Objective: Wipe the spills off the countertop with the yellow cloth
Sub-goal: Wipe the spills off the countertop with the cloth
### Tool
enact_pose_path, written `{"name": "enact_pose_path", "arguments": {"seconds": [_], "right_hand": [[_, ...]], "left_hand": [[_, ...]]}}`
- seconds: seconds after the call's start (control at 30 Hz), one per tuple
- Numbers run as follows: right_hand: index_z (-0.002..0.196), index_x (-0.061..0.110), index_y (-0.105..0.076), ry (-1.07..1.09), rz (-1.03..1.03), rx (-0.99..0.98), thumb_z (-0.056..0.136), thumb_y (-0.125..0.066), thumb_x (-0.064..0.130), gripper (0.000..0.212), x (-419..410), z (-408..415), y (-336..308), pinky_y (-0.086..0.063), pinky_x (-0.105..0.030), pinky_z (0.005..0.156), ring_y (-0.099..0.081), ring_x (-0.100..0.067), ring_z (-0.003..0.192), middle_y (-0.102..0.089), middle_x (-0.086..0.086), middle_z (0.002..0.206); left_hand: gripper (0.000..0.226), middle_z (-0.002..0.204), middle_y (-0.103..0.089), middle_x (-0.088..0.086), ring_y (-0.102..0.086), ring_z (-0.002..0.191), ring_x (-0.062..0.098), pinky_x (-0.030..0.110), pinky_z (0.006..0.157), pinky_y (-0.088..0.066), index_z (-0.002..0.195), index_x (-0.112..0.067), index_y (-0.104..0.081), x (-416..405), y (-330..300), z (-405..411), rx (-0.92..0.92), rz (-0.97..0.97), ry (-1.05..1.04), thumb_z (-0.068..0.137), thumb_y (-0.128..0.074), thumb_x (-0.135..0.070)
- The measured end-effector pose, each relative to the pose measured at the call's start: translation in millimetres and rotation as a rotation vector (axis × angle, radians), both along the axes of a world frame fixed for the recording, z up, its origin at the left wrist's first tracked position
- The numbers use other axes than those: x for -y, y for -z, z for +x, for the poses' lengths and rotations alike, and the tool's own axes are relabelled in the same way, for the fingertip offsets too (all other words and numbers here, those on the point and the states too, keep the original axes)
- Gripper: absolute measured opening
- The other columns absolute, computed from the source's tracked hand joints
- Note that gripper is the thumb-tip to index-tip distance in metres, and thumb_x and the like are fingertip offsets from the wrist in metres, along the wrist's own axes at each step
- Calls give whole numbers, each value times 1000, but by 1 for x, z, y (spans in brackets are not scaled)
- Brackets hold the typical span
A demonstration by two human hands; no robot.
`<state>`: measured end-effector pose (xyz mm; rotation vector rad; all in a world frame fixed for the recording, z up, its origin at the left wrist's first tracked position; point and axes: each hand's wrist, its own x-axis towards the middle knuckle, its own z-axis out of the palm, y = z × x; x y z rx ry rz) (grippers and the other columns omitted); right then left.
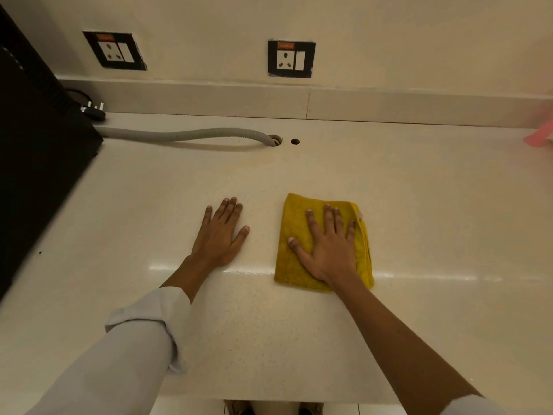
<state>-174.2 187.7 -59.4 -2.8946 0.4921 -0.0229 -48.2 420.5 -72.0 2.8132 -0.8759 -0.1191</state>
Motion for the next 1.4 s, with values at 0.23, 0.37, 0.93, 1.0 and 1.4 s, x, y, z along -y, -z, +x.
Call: {"name": "enact_pose_path", "arguments": {"seconds": [0.23,0.37,0.93,1.0,1.4], "right_hand": [[156,33,-3,-87,1,-11,82,-11,86,91,1,6,0,2,-60,120,8,-29,153,4,-11,166],[156,35,-1,-120,1,-14,82,-12,87,91,3,-9,1,4,-58,121,9,-28,153,4,-9,166],[141,15,-45,183,252,371,83,-69,45,69,47,-53,-32,-51,-50,93,-41,-31,132,-41,-10,148],[144,13,-40,253,252,237,82,-69,45,75,55,-58,-33,-52,-49,89,-44,-34,128,-42,-14,145],[144,12,-38,281,601,176,84,-72,25,70,69,-59,-42,-48,-36,76,-58,-22,81,-70,-15,101]], "left_hand": [[77,163,-4,3,0,151,15,45,123,0,153,-16,-6,0,-1,-1,4,-11,-14,88,-6,-58],[77,163,-5,3,0,151,15,43,123,2,153,-16,-7,1,0,-2,15,2,-20,89,-7,-58],[60,129,-58,18,-54,118,33,45,96,-45,129,-5,-51,40,-36,-26,119,-186,-108,91,-31,-48],[51,106,-67,15,-64,94,31,41,78,-51,124,-7,-52,62,-52,-42,94,-229,-106,93,-37,-45],[41,100,-55,8,-52,84,20,29,66,-42,111,-13,-45,116,-58,-92,-226,-256,-159,77,-67,-19]]}}
